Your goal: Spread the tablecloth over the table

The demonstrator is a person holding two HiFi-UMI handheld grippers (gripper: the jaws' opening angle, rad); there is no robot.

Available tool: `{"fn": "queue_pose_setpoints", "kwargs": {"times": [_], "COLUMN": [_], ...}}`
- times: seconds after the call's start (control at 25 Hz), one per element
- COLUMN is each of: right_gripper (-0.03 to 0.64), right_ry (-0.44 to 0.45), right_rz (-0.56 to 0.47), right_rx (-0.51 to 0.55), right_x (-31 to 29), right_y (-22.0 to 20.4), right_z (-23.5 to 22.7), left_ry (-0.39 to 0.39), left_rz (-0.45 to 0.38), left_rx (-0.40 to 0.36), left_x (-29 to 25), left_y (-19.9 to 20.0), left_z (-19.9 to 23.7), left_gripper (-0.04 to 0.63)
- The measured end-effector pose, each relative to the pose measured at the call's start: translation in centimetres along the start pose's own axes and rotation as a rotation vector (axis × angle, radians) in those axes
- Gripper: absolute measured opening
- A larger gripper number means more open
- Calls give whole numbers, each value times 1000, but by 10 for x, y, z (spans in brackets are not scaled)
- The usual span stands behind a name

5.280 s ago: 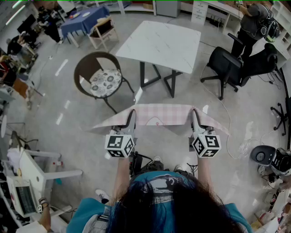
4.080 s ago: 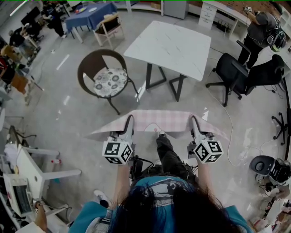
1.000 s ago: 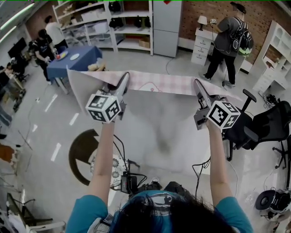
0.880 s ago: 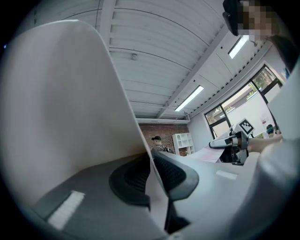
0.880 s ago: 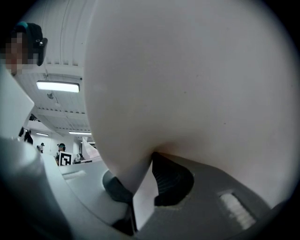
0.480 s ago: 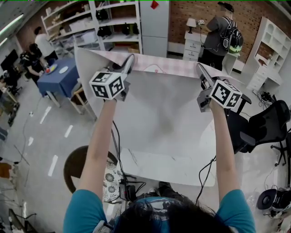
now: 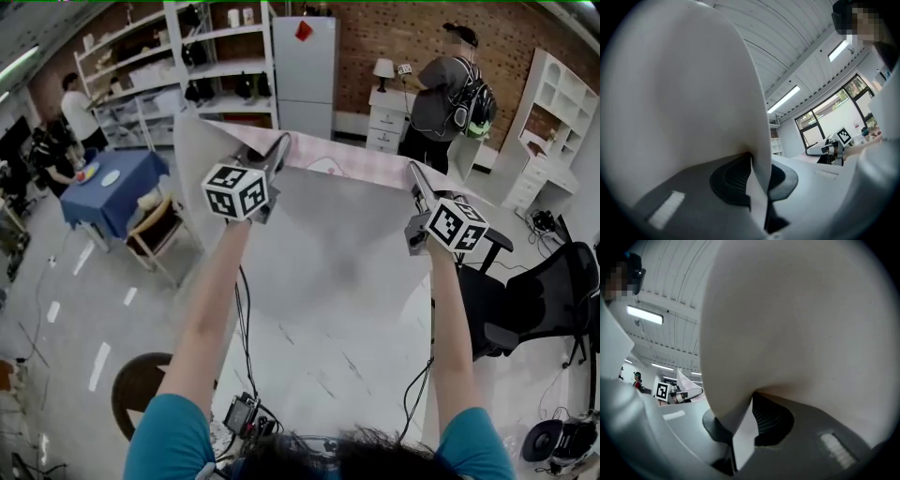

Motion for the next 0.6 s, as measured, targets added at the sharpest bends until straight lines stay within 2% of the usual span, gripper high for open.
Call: {"fn": "queue_pose_setpoints", "kwargs": {"times": [0.2, 0.32, 0.44, 0.52, 0.6], "right_gripper": [41, 41, 41, 40, 38], "right_ry": [-37, -11, 20, 24, 25], "right_rz": [-83, -143, -210, -208, -168], "right_rx": [130, 281, 394, 393, 348], "right_x": [-28, -33, -12, -1, -1], "right_y": [23, 43, 32, 27, 30], "right_z": [-45, -50, -42, -39, -40], "left_ry": [-24, -39, -84, -113, -113], "left_rz": [-26, -112, -207, -216, -158], "left_rx": [-66, -27, 17, 62, 79], "left_x": [-71, -79, -64, -58, -56], "left_y": [5, -7, -36, -48, -46], "left_z": [16, 24, 18, 14, 14], "left_gripper": [48, 49, 58, 60, 65]}}
Point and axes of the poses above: the fingertips, and each gripper's own axes: x backward along the fingers, z to its left, y out of its top, the point moved 9 cm from there along x, backward along the fingers, and after that the axes turned 13 degrees about x, right-handed, at the moved point
